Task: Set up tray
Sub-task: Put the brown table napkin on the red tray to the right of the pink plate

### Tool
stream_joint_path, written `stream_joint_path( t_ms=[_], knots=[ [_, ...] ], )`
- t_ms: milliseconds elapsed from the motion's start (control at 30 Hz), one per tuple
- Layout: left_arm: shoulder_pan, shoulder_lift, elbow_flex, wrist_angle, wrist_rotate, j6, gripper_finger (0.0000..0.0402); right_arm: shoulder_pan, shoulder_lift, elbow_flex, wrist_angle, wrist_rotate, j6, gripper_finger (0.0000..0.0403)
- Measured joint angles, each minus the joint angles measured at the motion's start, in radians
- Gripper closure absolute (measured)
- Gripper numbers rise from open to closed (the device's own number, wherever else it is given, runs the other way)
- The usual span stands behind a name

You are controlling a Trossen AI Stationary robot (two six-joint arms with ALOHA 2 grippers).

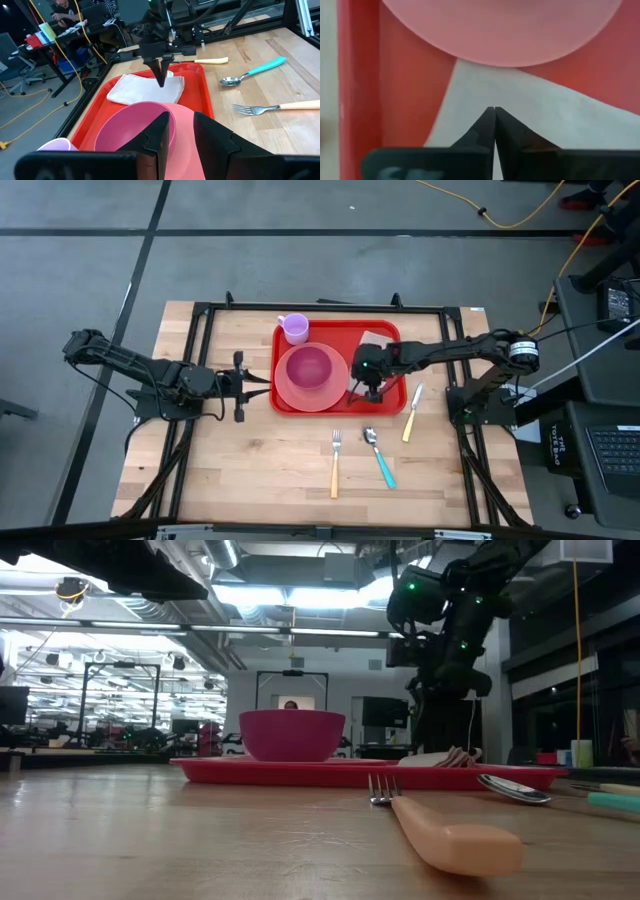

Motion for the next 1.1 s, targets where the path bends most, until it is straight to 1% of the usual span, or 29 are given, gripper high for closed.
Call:
stream_joint_path(
  t_ms=[167, 300, 467, 667, 867, 967, 1100],
  knots=[
    [0.0, 0.0, 0.0, 0.0, 0.0, 0.0, 0.032, 0.043, 0.0, -0.037, 0.03, -0.001, 0.069, 0.0397],
    [0.0, 0.0, 0.0, 0.0, 0.0, 0.0, 0.032, 0.075, 0.0, -0.056, 0.075, -0.001, 0.097, 0.0395],
    [0.0, 0.0, 0.0, 0.001, 0.0, -0.003, 0.032, 0.095, 0.001, -0.088, 0.105, 0.001, 0.079, 0.0399],
    [-0.001, 0.005, 0.0, 0.009, 0.001, -0.113, 0.032, 0.095, 0.001, -0.127, 0.149, 0.006, 0.105, 0.04],
    [-0.001, 0.057, 0.0, 0.021, 0.028, -0.141, 0.0326, 0.095, 0.001, -0.162, 0.167, 0.033, 0.105, 0.04],
    [-0.001, 0.091, 0.0, 0.039, 0.019, -0.152, 0.0334, 0.097, 0.001, -0.162, 0.146, 0.019, 0.094, 0.0401],
    [-0.001, 0.136, 0.0, 0.082, 0.021, -0.161, 0.0341, 0.097, 0.001, -0.162, 0.126, -0.02, 0.021, 0.0401]
  ],
)
